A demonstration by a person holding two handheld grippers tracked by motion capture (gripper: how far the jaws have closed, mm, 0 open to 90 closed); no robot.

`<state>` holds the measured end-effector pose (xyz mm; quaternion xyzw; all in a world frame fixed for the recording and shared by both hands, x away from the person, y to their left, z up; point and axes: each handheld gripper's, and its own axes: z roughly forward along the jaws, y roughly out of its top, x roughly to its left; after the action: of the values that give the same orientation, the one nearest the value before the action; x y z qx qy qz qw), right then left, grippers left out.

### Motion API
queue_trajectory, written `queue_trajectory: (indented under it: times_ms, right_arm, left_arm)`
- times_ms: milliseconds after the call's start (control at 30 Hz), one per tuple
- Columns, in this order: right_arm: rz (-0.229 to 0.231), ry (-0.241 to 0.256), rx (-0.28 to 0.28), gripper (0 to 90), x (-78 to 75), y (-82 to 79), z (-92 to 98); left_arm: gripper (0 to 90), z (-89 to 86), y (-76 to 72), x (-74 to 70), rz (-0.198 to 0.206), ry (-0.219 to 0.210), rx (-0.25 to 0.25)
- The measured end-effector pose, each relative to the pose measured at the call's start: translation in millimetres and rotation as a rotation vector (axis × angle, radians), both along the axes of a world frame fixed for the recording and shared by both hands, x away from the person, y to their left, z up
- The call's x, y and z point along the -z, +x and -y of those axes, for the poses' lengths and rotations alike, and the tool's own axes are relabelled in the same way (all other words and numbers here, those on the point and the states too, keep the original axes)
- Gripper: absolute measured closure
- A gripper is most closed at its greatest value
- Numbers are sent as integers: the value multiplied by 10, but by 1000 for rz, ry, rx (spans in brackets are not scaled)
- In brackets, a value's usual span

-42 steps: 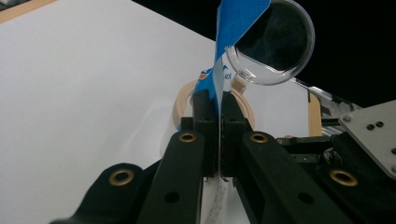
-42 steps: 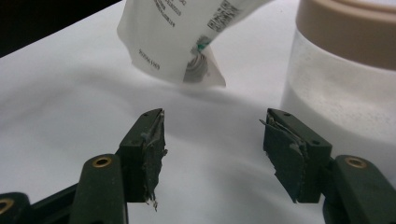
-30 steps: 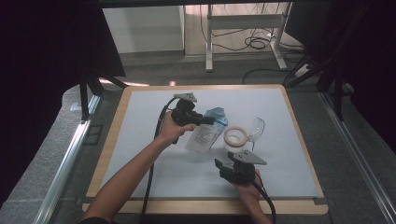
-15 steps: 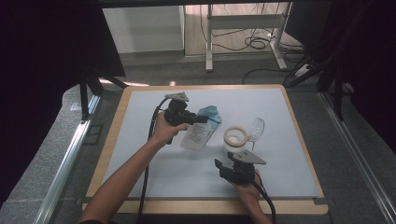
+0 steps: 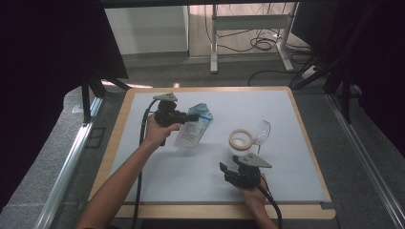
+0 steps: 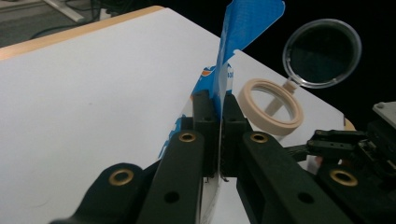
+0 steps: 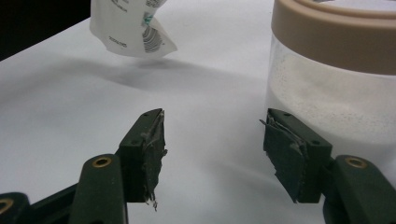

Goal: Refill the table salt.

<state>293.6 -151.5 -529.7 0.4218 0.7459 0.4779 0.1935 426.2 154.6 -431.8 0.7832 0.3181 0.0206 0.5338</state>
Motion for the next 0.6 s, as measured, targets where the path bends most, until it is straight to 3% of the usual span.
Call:
queue_trajectory:
  times_ms: [400, 600]
  right_arm:
    - [-6, -2, -3, 389, 20, 7, -13]
    - [-7, -2, -3, 389, 24, 10, -10]
  left_arm:
    - [889, -222, 78, 83, 9, -27, -97]
    - [889, -293, 118, 167, 8, -13, -140]
